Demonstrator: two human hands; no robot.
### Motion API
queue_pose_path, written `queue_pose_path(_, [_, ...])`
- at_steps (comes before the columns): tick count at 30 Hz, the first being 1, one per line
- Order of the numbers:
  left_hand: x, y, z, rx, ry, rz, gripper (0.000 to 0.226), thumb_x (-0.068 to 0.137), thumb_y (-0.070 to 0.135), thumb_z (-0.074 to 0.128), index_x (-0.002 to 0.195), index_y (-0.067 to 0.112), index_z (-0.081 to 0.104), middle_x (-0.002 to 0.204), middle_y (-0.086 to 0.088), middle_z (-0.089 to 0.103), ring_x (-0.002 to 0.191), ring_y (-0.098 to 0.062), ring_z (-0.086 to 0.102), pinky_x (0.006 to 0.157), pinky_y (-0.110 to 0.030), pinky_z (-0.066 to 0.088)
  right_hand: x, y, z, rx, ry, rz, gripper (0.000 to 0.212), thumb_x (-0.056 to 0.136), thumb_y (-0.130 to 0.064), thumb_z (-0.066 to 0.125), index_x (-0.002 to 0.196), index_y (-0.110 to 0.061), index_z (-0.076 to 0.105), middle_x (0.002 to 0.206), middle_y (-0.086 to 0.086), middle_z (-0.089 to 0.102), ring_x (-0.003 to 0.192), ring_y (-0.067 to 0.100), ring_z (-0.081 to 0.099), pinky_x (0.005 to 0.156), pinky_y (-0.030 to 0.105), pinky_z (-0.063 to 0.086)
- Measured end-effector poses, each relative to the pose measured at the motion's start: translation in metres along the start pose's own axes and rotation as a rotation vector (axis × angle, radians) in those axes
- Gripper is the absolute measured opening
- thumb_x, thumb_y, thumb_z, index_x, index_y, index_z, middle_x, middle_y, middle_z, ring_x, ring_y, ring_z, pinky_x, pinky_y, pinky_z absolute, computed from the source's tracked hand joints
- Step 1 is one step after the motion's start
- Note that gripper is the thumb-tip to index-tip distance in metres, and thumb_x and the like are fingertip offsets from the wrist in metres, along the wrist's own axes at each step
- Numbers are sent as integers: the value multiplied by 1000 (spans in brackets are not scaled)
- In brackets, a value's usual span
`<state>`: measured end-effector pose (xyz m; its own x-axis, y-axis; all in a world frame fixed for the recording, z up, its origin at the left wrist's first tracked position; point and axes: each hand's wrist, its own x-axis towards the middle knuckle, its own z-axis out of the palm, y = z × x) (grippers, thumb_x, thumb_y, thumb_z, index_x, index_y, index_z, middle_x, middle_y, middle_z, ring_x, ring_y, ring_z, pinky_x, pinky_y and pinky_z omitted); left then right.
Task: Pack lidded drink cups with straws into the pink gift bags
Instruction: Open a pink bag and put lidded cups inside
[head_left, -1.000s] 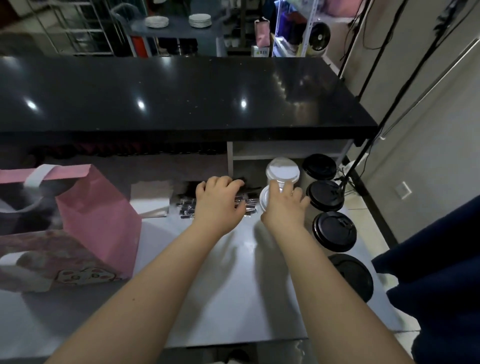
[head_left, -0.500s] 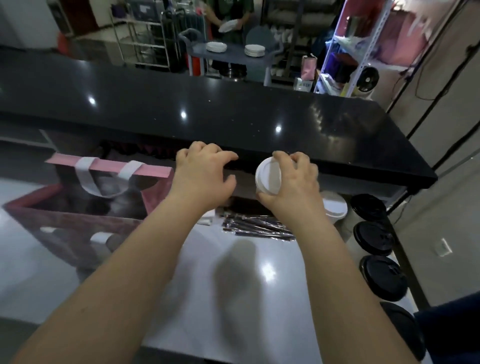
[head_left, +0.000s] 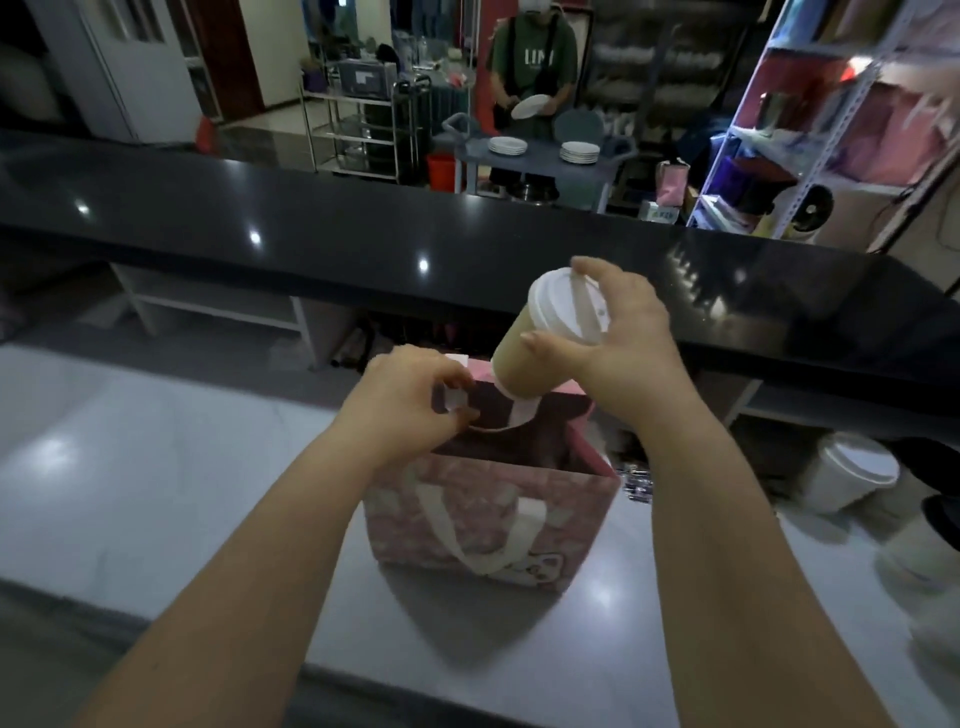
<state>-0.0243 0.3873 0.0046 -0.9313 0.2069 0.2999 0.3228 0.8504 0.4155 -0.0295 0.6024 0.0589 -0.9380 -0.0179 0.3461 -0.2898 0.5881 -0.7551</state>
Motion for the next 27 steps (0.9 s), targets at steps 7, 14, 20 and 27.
queue_pose_path(7, [8, -42, -4, 7, -204, 145, 57, 70, 58, 66, 124, 42, 59, 122, 18, 62, 119, -11, 52, 105, -41, 34, -20, -28, 38, -149, 11, 74, 76, 64, -54, 72, 134, -42, 44, 131, -14, 38, 122, 10, 26, 98, 29, 31])
queue_pose_path(14, [8, -56, -6, -29, -501, 157, 123, 65, 58, 79, 154, 38, -4, 163, 6, -10, 147, -15, -19, 117, -52, -8, -41, -32, 52, -285, -180, 160, 74, 59, -54, 72, 127, -47, 42, 115, -21, 35, 112, 8, 30, 74, 19, 32])
queue_pose_path(20, [-8, -63, -7, 104, -574, 222, 142, 56, 66, 81, 149, 39, -23, 157, 9, -30, 135, -15, -43, 116, -53, -17, -54, -10, 78, -728, -425, 347, 79, 67, -39, 81, 133, -32, 38, 123, -1, 43, 116, 25, 39, 80, 35, 41])
queue_pose_path(27, [-29, -59, -7, 145, -534, 341, 150, 51, 74, 78, 146, 34, -31, 148, 9, -45, 127, -10, -53, 115, -48, -19, -33, 8, 106, -771, -652, 313, 73, 77, -26, 76, 139, -22, 38, 133, 9, 49, 118, 30, 47, 94, 39, 46])
